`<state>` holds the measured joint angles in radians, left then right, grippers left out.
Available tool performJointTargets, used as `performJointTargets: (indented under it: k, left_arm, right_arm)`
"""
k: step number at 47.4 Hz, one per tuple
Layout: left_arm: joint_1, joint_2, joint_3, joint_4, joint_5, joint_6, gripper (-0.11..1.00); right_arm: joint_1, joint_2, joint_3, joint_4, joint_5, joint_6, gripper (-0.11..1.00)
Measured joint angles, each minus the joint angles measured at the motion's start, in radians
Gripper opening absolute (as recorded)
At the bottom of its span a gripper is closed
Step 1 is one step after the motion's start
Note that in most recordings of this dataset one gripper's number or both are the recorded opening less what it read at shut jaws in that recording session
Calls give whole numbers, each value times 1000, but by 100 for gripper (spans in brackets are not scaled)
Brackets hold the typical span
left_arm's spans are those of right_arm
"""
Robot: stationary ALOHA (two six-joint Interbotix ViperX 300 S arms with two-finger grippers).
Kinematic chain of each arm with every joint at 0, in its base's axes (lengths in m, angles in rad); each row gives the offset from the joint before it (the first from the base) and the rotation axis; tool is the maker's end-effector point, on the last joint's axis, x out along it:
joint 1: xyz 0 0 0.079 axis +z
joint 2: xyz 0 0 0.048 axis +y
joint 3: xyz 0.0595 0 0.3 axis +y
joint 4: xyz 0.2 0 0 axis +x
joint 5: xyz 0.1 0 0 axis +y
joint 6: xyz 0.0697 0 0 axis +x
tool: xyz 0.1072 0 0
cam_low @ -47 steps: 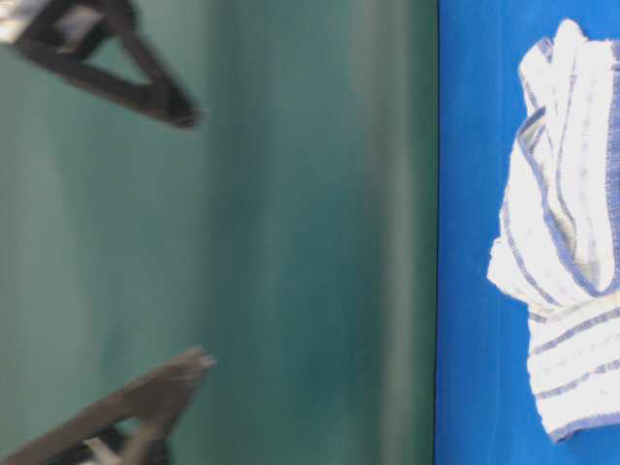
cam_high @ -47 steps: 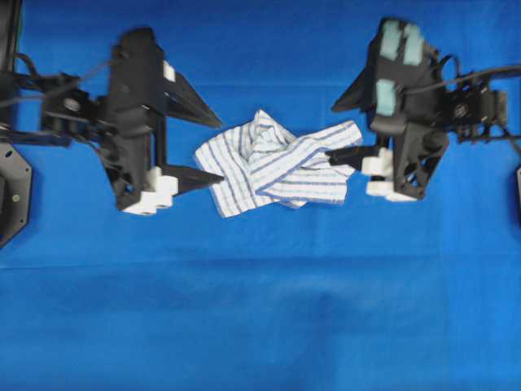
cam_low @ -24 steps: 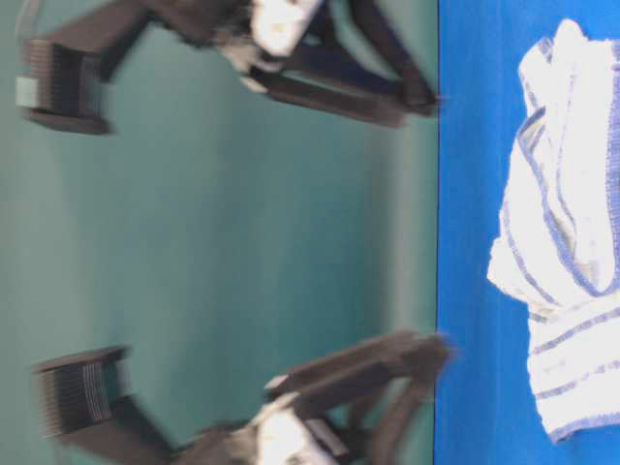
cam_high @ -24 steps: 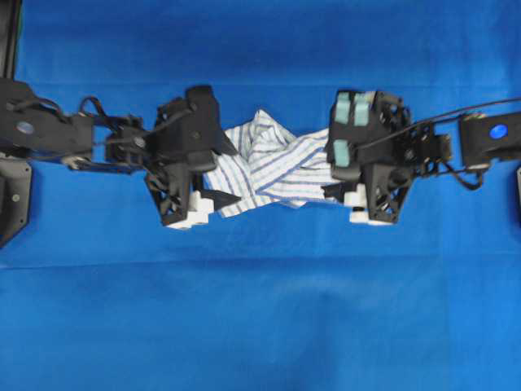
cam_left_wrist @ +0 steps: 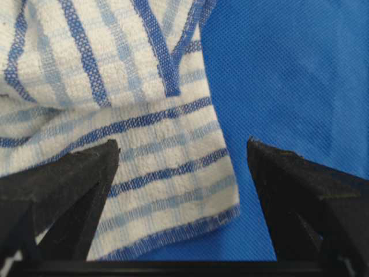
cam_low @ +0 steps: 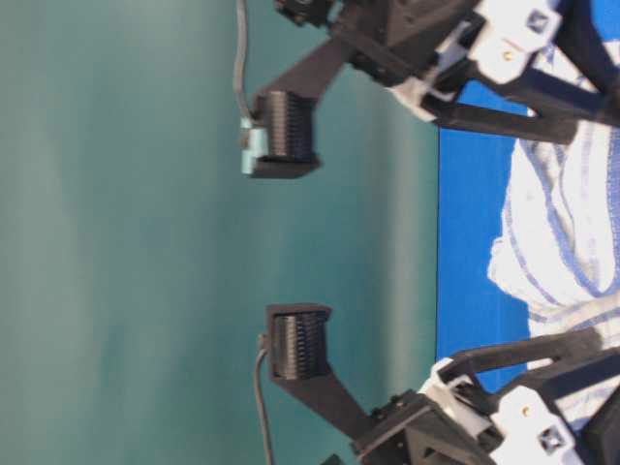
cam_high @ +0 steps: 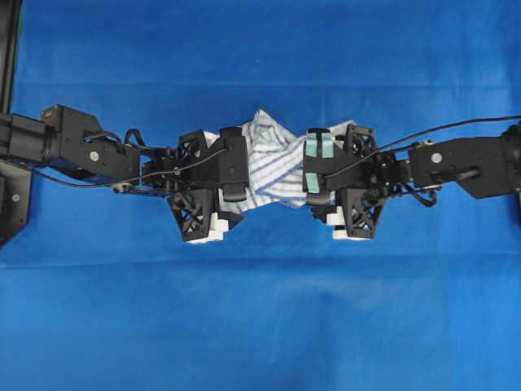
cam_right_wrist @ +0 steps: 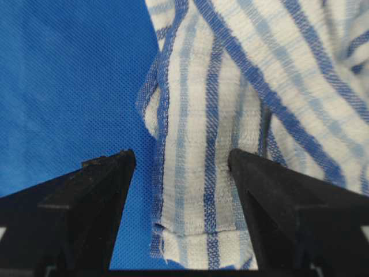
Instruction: Lift the towel with both arms.
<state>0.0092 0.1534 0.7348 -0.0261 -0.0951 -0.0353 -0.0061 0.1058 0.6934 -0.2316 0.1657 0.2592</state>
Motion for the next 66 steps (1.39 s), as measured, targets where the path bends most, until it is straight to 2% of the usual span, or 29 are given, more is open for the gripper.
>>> performJointTargets:
  k: [9,16,19,27,31,46,52,66]
  left_arm:
    - [0,17,0,0,-20,5,88]
    - [2,18,0,0,-21,5,80]
    - [8,20,0,0,-20,3,69]
    - [34,18,2,0,-9,2,20]
    - [40,18,6,0,6,2,4]
    - [51,-41,9,0,74,-9,4]
    - [51,-141,-3,0,149,-11,4]
    - [51,-374,-80,0,360,-11,4]
  right_arm:
    - [-2,8,0,-2,-3,0,67]
    - [-5,8,0,0,-5,0,64]
    - [-8,8,2,0,-6,0,55]
    - [-18,8,0,0,-9,0,10]
    - [-20,8,2,0,-9,0,7]
    - [-20,-5,-11,0,5,0,7]
    - [-20,-72,-37,6,66,0,7]
    - [-20,-295,-152,9,321,0,7]
